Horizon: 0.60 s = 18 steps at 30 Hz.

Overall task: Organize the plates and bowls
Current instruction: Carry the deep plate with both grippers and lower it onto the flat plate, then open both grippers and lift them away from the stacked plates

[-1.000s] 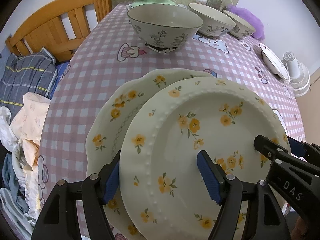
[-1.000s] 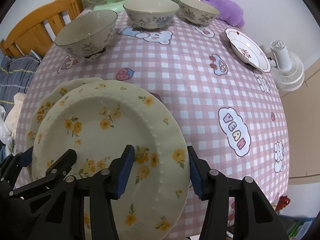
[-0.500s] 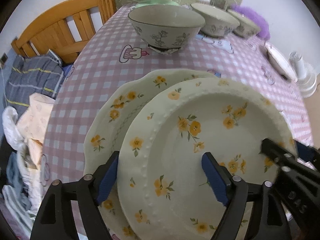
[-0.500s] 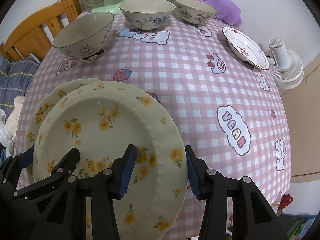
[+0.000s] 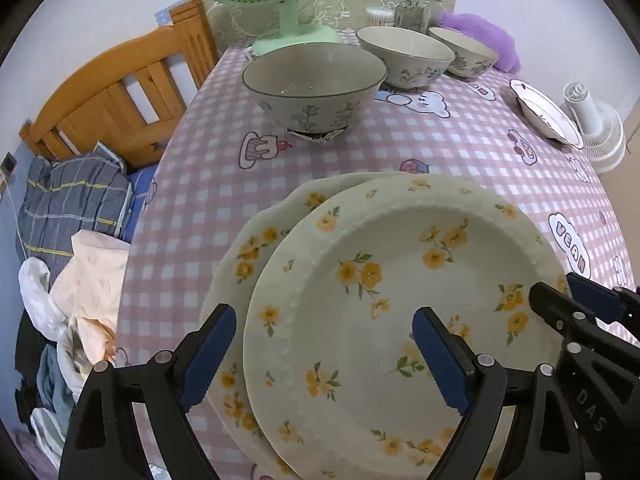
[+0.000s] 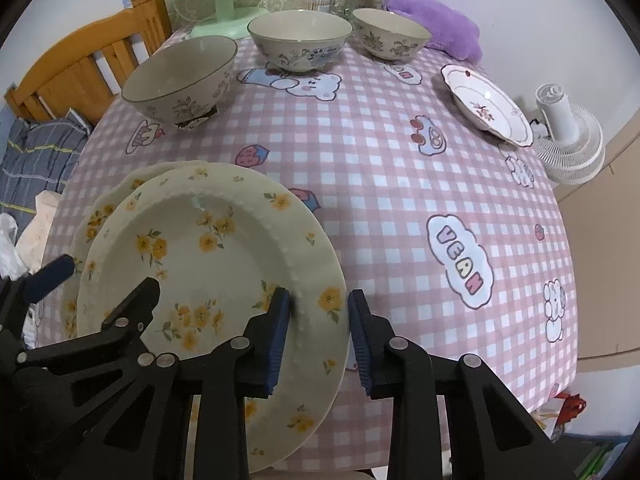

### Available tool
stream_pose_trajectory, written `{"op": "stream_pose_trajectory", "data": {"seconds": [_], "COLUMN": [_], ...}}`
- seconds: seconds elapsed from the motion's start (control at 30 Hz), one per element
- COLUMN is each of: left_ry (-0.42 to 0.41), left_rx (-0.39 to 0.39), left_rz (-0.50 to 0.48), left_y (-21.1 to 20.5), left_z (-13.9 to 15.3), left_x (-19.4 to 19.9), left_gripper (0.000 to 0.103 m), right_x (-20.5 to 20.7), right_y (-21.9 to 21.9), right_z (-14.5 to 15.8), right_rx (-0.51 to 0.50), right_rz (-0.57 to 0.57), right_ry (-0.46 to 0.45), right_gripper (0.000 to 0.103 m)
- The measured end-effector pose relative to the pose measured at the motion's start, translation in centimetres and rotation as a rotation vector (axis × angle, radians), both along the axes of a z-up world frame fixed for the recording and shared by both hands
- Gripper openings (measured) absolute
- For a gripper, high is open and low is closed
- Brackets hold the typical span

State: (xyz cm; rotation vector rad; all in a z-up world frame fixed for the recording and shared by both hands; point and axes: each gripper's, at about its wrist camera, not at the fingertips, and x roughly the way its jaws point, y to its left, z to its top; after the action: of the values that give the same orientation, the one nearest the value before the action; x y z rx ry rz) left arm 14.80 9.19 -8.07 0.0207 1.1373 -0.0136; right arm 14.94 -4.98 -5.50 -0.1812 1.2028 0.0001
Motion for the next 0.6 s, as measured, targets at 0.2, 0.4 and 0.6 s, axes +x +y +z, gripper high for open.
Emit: {"op": "stream_pose_trajectory", "data": {"seconds": [0.2, 0.4, 0.6], "left_ry": [0.009, 0.021, 0.034], "left_rx": [-0.002, 0.01, 0.012], "left_rz": [0.005, 0.02, 0.037], "left_y": [0.8, 1.5, 2.3], "left_z": [0.1, -0.2, -0.4], "left_x": [0.0, 0.1, 0.3], "left_gripper": [0.091, 0.091, 0.091], "right_x": [0.1, 0.7, 1.2], "right_y": [1.2, 1.8, 2.7], "right_z": [-0.4, -1.2, -1.5], "right_rx": [0.006, 0.037, 0.037], "right_rz": [0.03, 0.032, 0.043], "right_ry": [0.012, 0.041, 0.036], "right_gripper": [0.033, 0.033, 0.034]}}
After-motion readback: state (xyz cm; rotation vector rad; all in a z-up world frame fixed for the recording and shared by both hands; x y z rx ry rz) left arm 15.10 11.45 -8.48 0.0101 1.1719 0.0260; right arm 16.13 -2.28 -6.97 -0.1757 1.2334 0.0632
